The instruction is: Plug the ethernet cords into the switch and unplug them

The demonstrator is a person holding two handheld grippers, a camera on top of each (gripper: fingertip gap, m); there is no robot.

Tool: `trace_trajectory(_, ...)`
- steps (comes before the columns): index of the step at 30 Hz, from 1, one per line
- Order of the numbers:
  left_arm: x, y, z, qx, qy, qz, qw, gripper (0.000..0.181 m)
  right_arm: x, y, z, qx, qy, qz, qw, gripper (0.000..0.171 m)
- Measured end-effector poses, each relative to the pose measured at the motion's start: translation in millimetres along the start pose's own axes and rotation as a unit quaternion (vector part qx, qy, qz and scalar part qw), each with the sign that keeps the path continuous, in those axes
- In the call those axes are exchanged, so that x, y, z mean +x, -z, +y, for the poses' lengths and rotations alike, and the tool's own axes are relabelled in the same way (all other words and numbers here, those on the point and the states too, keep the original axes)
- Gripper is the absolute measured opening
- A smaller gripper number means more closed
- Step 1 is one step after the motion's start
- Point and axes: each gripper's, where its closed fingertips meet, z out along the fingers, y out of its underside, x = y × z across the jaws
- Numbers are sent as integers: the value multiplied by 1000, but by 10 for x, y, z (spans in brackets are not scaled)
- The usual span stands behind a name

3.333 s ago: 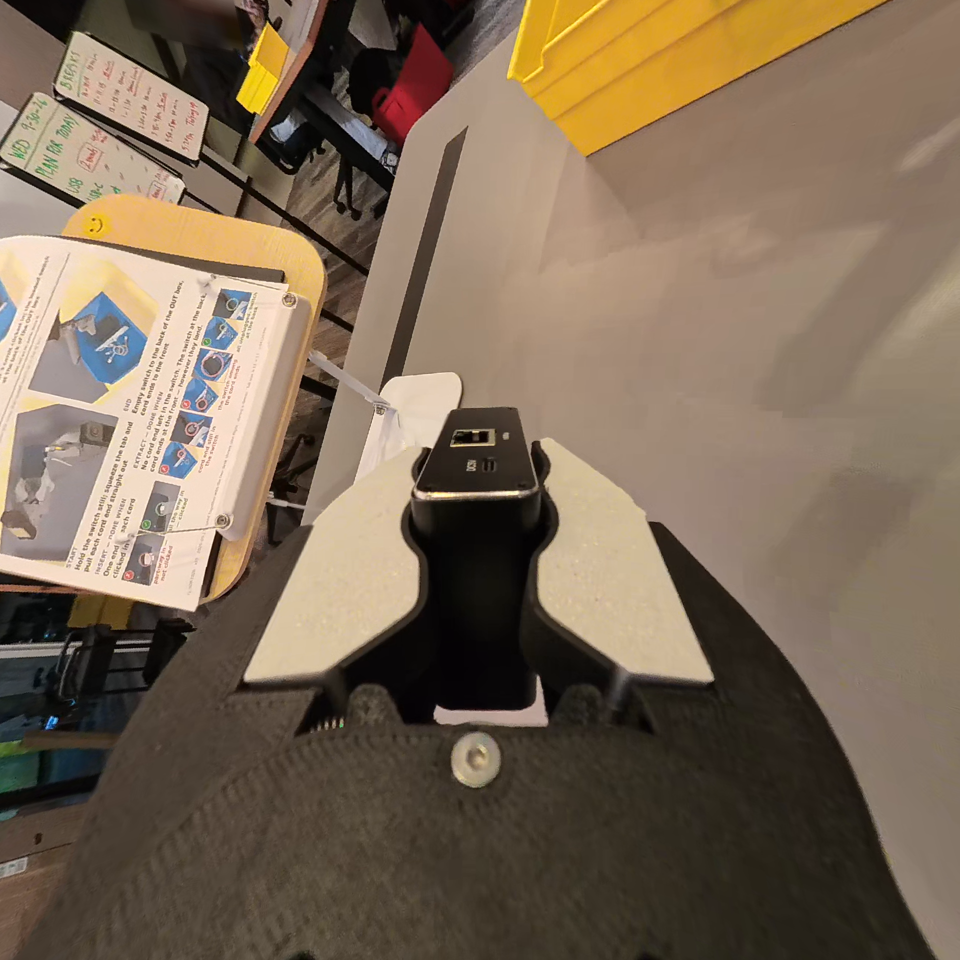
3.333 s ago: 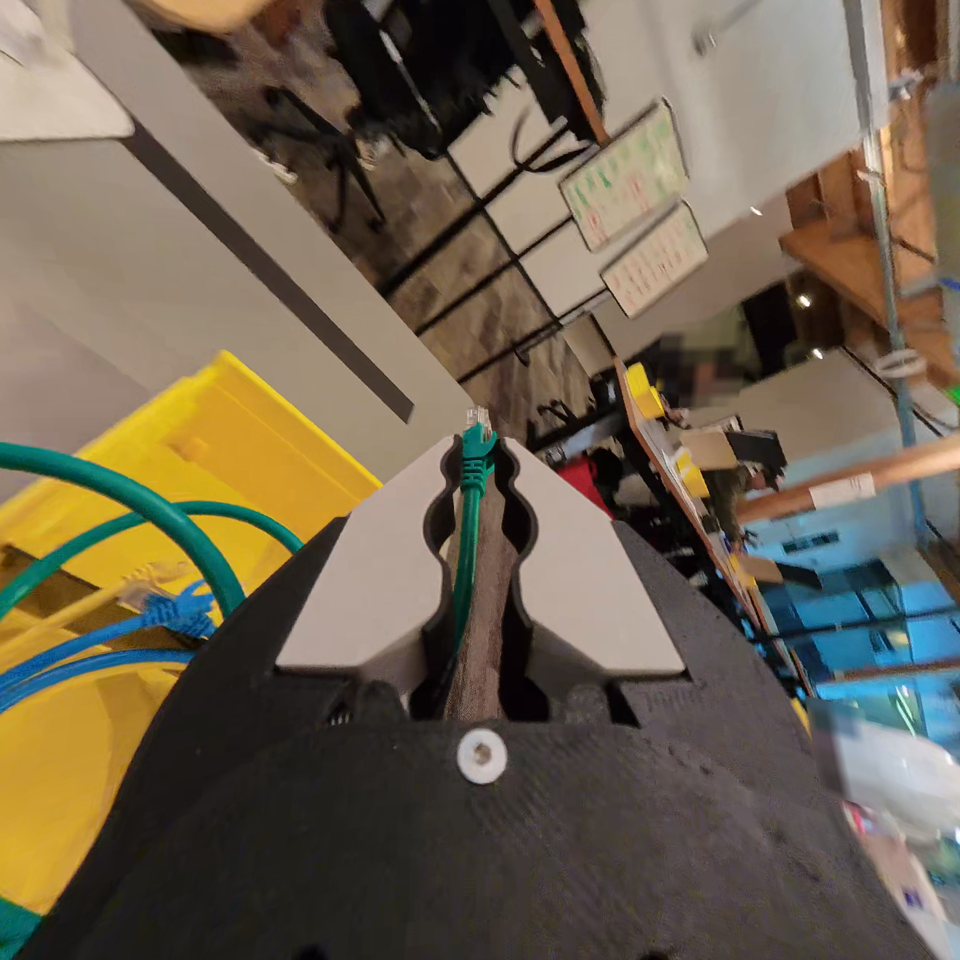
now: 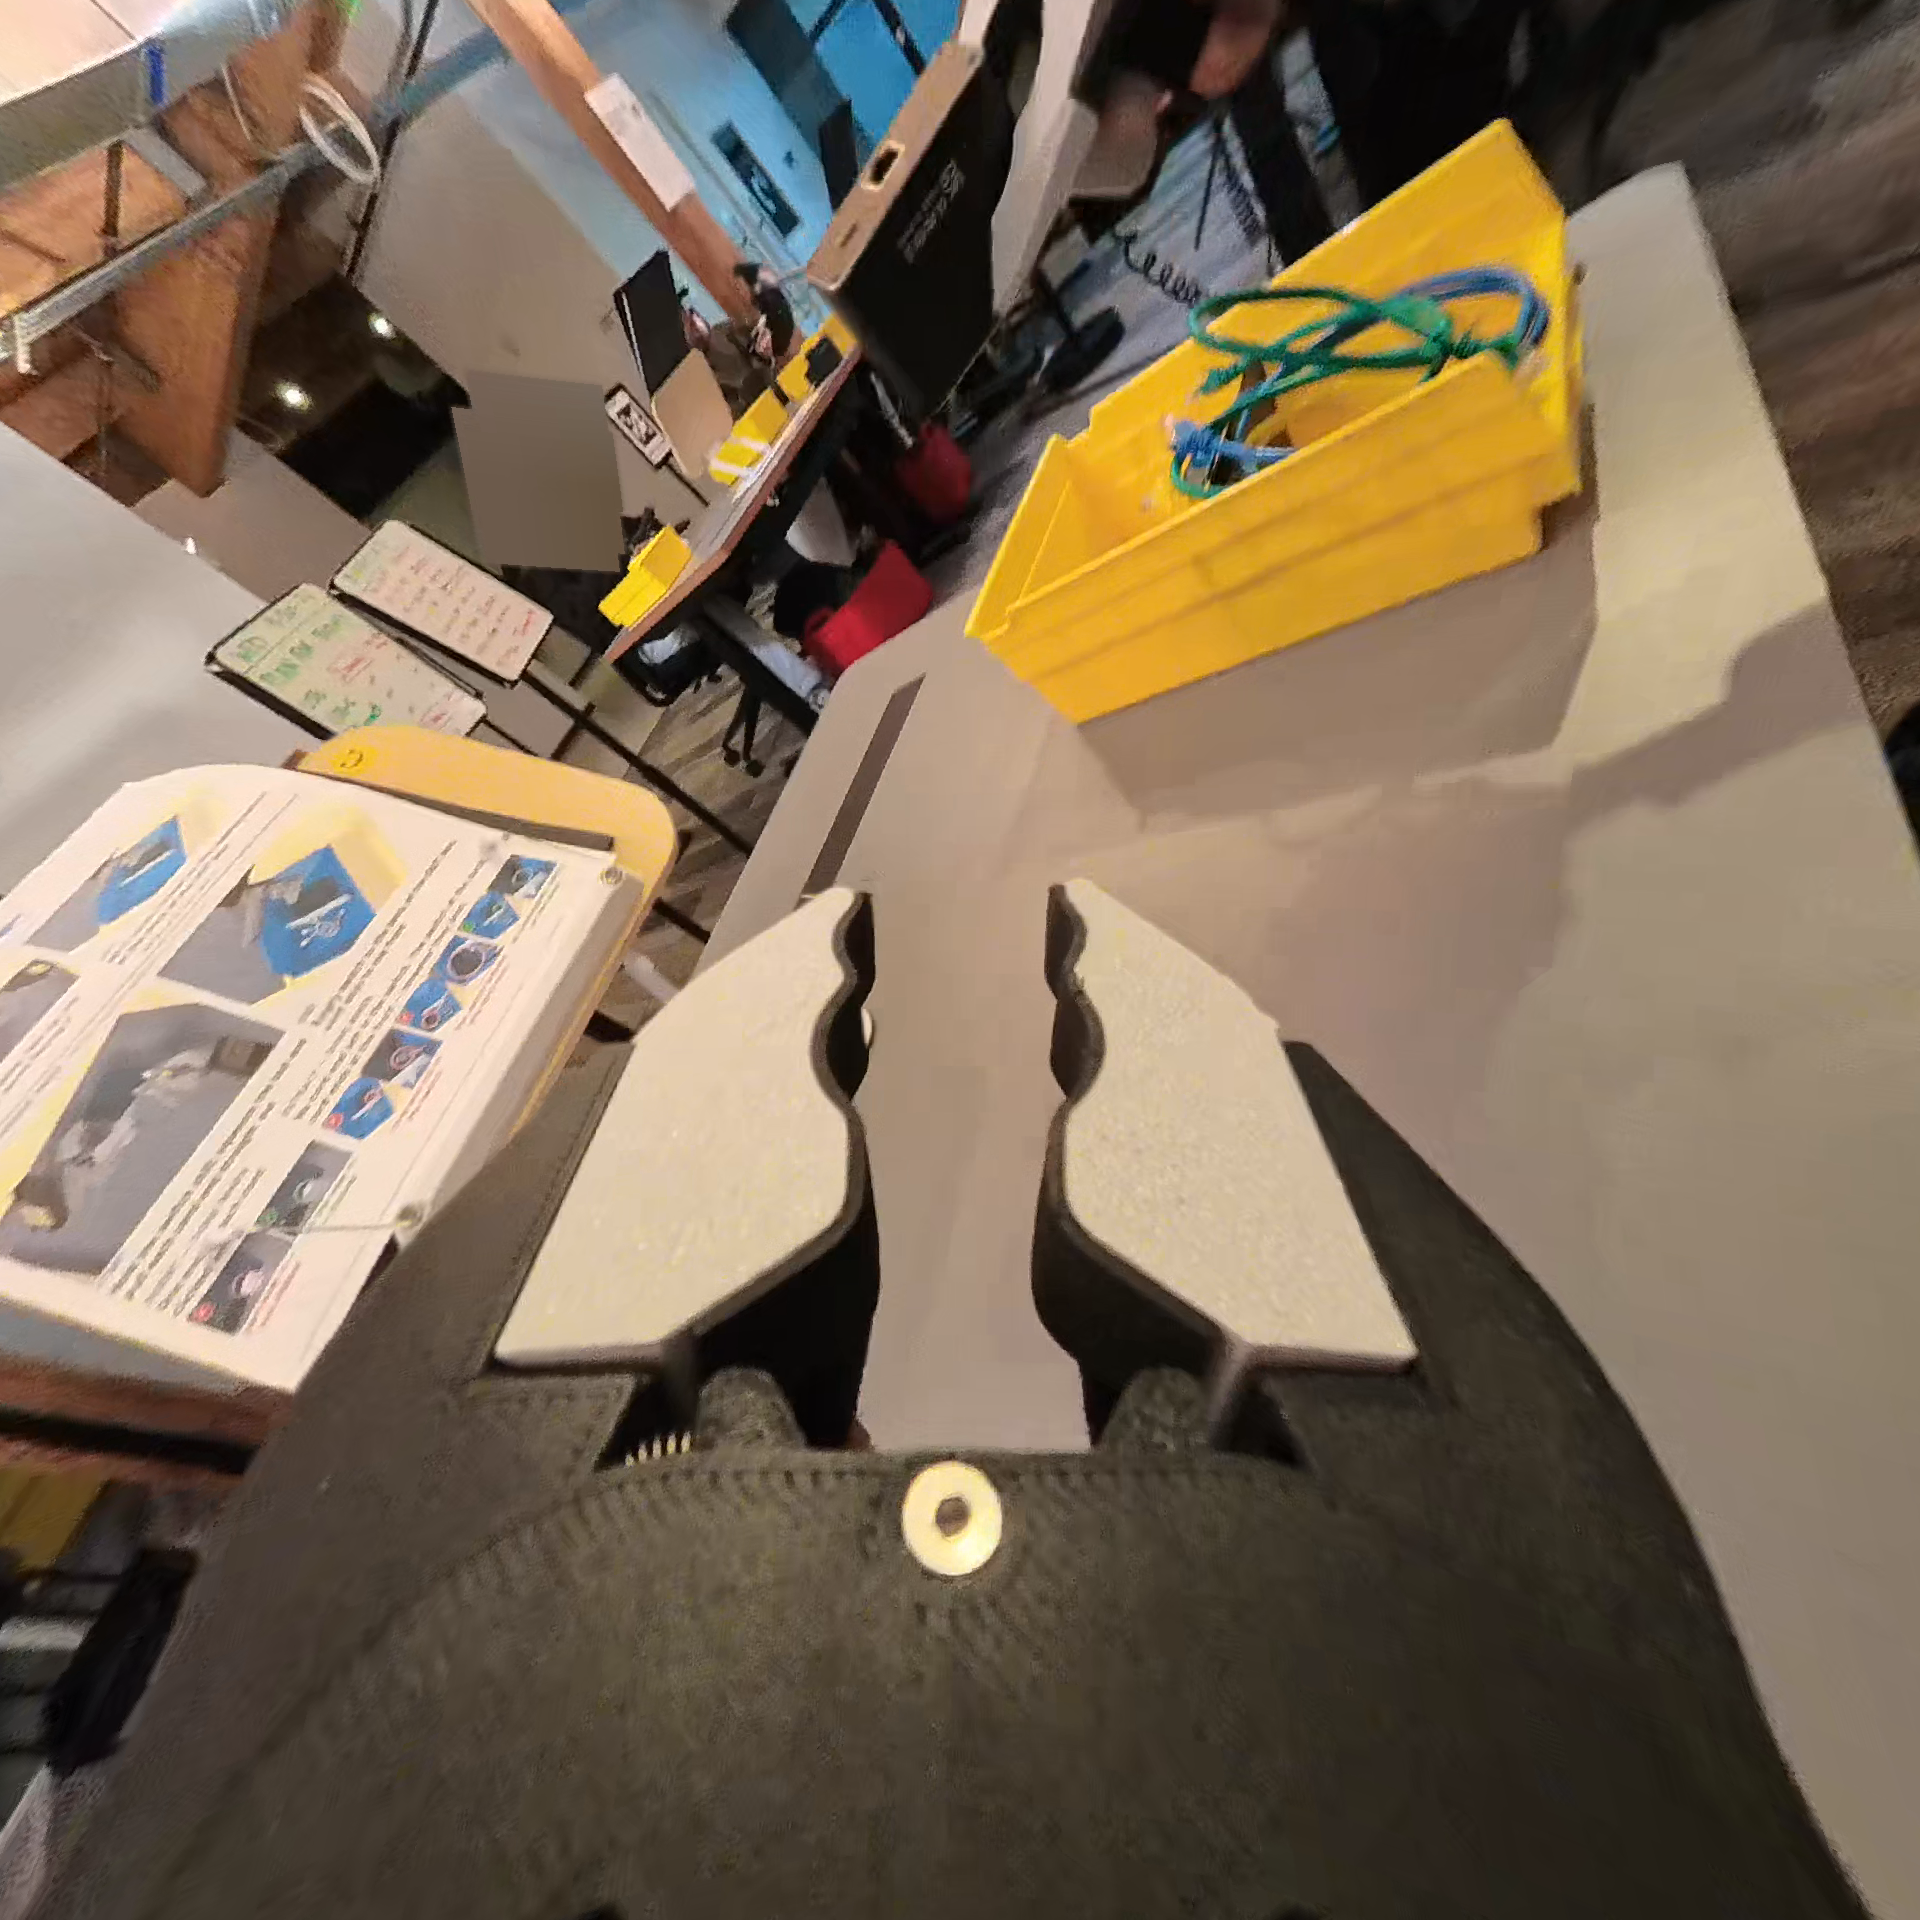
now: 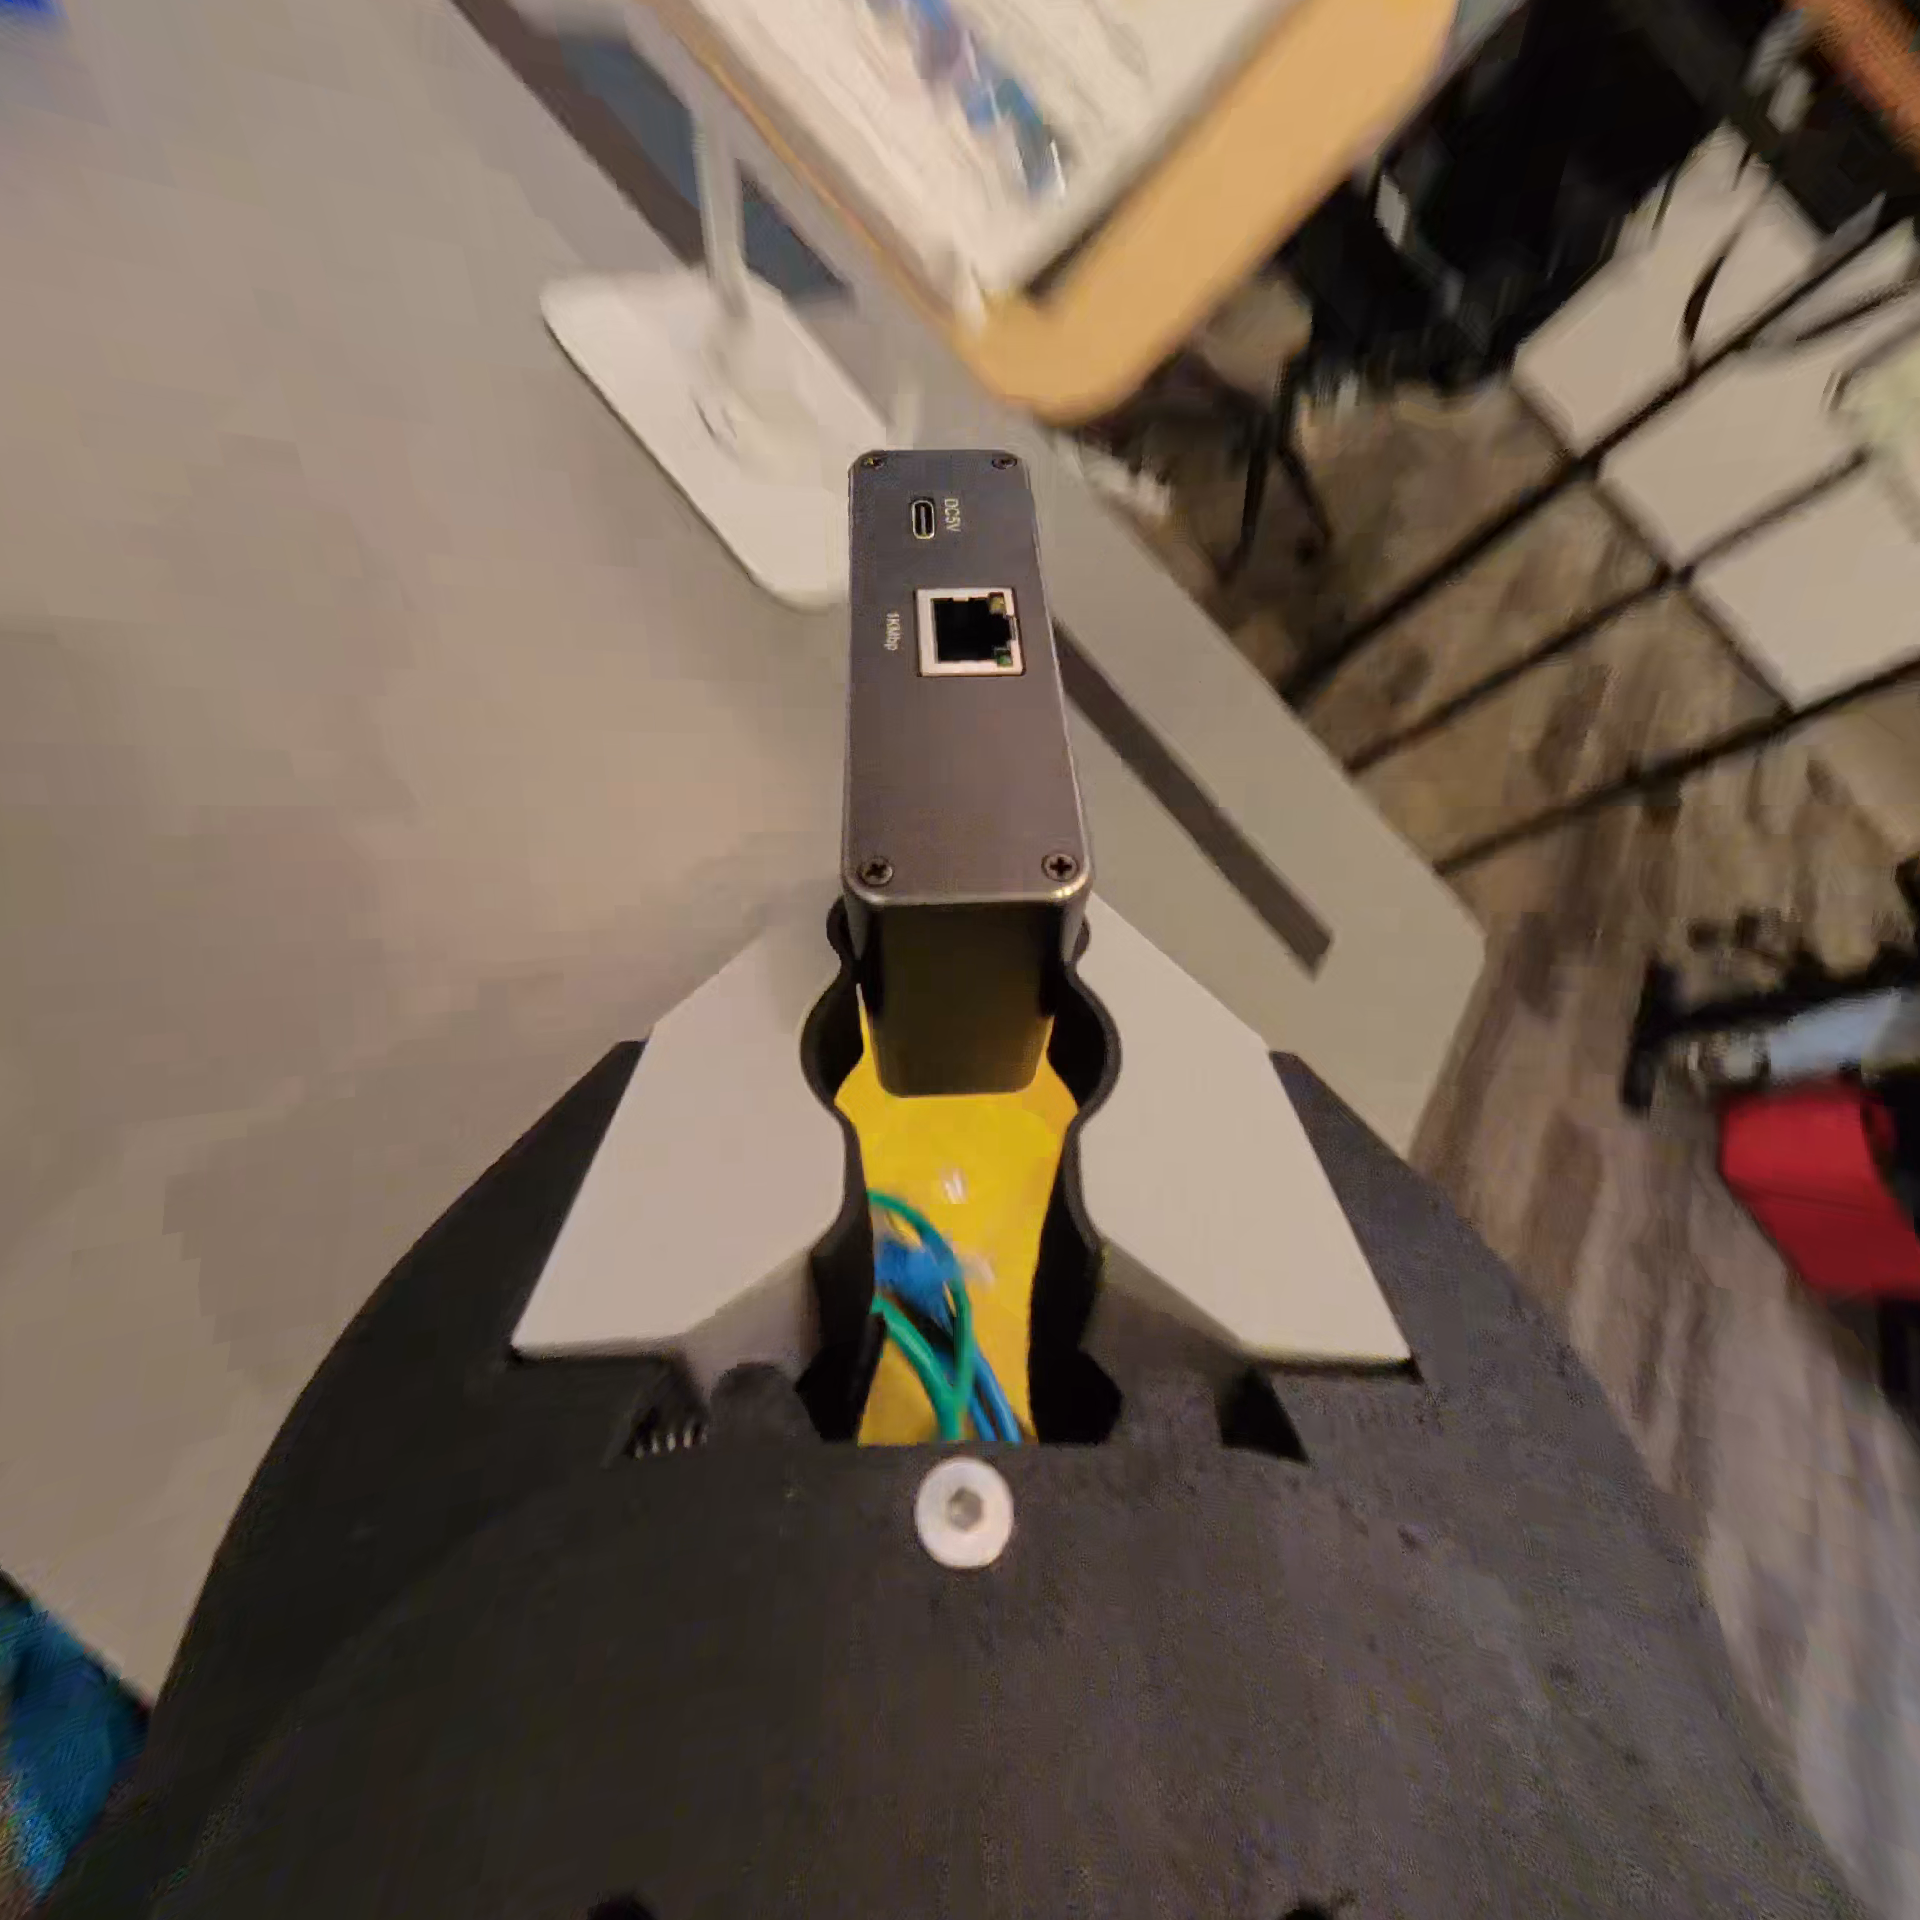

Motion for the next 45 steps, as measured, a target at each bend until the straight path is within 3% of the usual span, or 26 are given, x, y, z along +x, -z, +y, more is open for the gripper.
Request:
trace_trajectory(6, 53, 54, 182, -23, 4, -5, 1000, 31, 546, -94, 930, -174, -75, 11, 982, 30)
trace_trajectory(19, 337, 233, 371, -37, 14, 20, 999, 31, 543, -434, 2125, -431, -124, -67, 891, 30)
trace_trajectory(32, 403, 254, 456, -32, 44, 30, 998, 30, 454, -583, 2387, -533, -146, -111, 826, 30)
trace_trajectory(39, 428, 247, 477, -35, 41, 32, 998, 30, 402, -666, 2285, -541, -112, -122, 825, 30)
trace_trajectory(41, 421, 249, 485, -37, 38, 30, 998, 30, 392, -702, 2249, -537, -102, -123, 828, 38)
trace_trajectory(45, 410, 250, 483, -36, 40, 28, 998, 30, 354, -733, 2192, -531, -95, -132, 832, 30)
